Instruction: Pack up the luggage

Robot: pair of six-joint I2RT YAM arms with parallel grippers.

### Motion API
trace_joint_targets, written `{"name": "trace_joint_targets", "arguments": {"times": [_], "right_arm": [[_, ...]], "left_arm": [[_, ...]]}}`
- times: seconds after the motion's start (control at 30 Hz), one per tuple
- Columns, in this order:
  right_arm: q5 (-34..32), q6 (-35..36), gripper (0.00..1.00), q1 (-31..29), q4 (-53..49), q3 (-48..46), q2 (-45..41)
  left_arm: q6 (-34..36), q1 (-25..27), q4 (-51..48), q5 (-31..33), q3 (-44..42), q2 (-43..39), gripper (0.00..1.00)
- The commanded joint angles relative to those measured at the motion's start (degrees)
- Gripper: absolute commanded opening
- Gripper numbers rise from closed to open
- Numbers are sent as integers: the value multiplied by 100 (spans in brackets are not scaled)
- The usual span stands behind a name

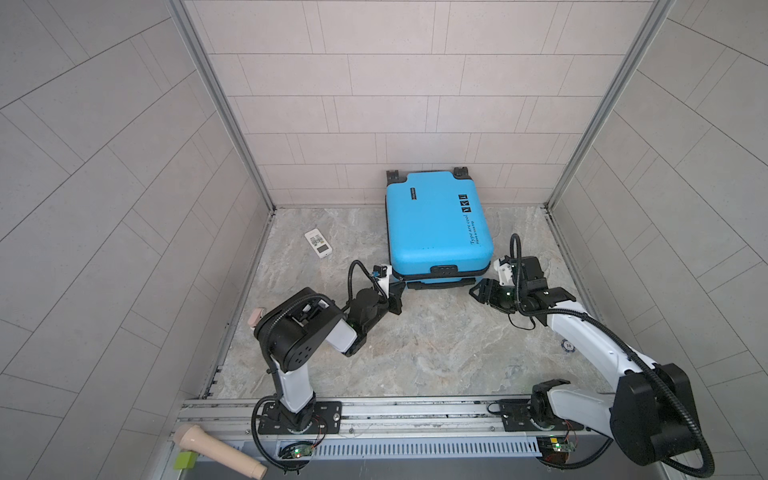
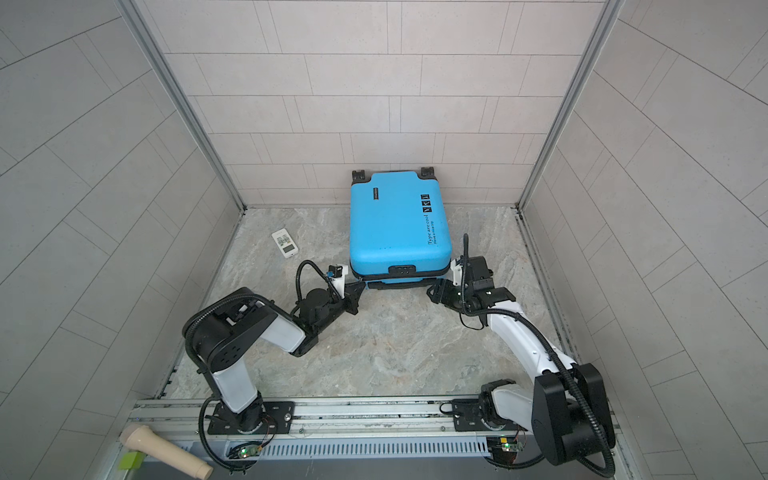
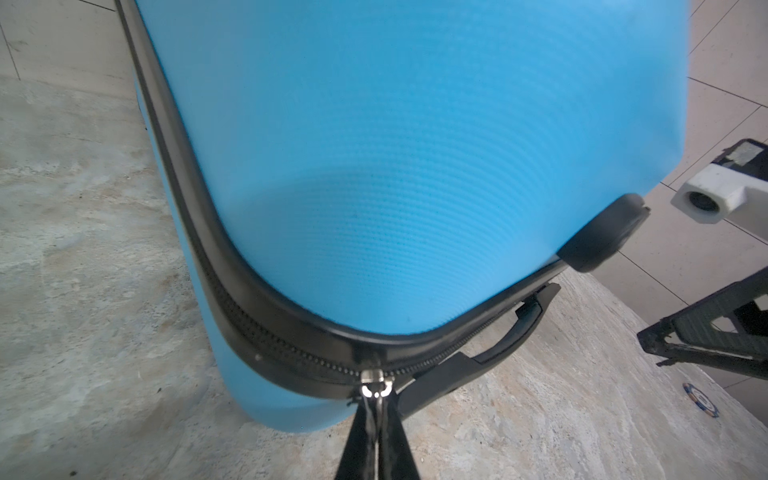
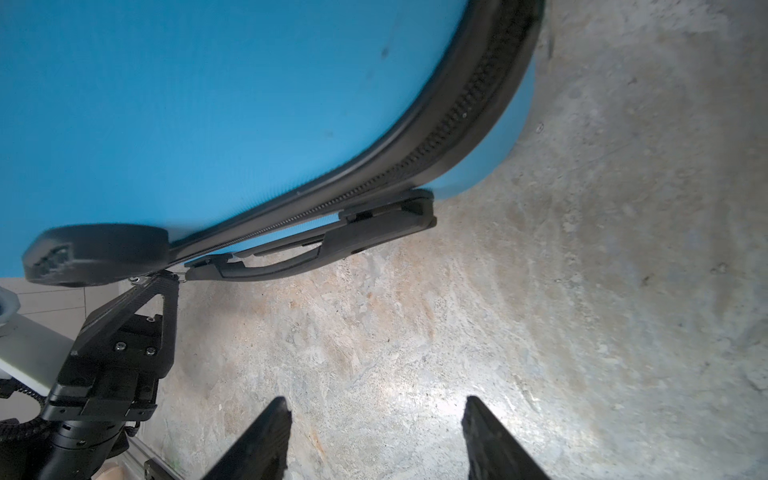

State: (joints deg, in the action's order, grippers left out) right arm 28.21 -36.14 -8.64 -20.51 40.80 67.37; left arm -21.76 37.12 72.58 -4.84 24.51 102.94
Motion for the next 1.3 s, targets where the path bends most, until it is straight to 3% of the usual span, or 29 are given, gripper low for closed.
{"name": "trace_joint_targets", "arguments": {"times": [0.0, 0.07, 0.13, 0.2, 0.27, 0.37, 0.53, 0.73, 1.27], "right_arm": [[11, -199, 68, 76, 344, -152, -78], [145, -725, 67, 82, 969, -414, -18], [215, -1701, 64, 29, 2116, -959, 8], [-44, -2495, 64, -138, 3231, -1391, -9], [-466, -2878, 65, -407, 3658, -1547, -29], [-991, -3101, 65, -810, 3907, -1531, -41], [-1331, -3492, 61, -1074, 4465, -1654, 212], [-1434, -3889, 52, -1130, 5349, -1786, 759], [-1546, -4480, 45, -1245, 6948, -1793, 2087]], "left_arm": [[30, -31, 389, -20, 83, -157, 0], [48, -33, 396, 11, -5, -214, 0], [82, -36, 386, 70, -114, -255, 0], [84, -38, 385, 95, -188, -272, 0], [69, -41, 379, 127, -265, -288, 0], [60, -34, 380, 168, -348, -324, 0], [79, -39, 57, 190, -287, -442, 0], [128, -39, -163, 116, -206, -502, 0], [51, -51, -334, -78, -105, -505, 0]]}}
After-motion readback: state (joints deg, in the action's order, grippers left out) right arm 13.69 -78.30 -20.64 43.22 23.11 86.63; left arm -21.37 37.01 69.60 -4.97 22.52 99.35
